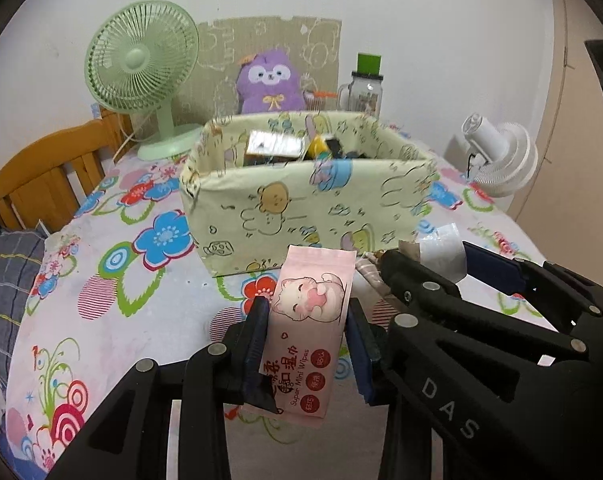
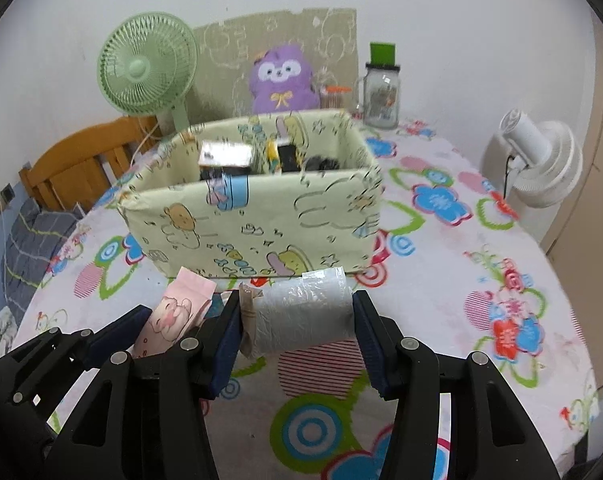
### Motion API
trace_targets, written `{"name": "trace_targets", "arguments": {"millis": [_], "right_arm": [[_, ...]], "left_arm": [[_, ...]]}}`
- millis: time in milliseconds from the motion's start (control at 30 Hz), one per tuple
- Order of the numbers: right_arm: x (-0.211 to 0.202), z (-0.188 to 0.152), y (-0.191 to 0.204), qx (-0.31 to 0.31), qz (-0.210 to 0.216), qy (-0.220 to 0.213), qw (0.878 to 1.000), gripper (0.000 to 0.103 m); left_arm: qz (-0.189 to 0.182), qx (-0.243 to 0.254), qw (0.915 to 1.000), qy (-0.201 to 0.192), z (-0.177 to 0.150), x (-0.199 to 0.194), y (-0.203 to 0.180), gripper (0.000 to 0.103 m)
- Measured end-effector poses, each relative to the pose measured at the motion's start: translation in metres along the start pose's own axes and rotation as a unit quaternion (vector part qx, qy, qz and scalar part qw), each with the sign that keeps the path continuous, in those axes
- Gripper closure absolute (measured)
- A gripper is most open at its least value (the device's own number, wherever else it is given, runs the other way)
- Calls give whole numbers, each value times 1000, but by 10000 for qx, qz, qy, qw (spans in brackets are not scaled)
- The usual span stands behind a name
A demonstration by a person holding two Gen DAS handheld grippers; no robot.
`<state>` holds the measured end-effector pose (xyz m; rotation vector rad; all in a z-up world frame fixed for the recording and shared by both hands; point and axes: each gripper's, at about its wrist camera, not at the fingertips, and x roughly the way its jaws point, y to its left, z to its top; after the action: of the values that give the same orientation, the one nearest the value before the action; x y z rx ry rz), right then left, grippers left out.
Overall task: Organize soft objects
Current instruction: 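Grasp the pink wet-wipe pack with the left tool while the right tool grasps the white roll, then carry the pink wipes and white roll over the fabric box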
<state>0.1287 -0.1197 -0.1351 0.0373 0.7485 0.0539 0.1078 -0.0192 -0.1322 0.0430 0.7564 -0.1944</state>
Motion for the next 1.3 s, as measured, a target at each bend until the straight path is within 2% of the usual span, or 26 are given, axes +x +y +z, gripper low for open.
{"name": "trace_targets", "arguments": {"millis": [767, 1300], "right_arm": [[-109, 18, -9, 52, 7, -954, 9954, 47], [-149, 49, -6, -54, 28, -1349, 9908, 47]], "left_arm": [[79, 144, 9954, -944, 22, -89, -26, 64], [80, 140, 9904, -1374, 55, -122, -28, 64]]}}
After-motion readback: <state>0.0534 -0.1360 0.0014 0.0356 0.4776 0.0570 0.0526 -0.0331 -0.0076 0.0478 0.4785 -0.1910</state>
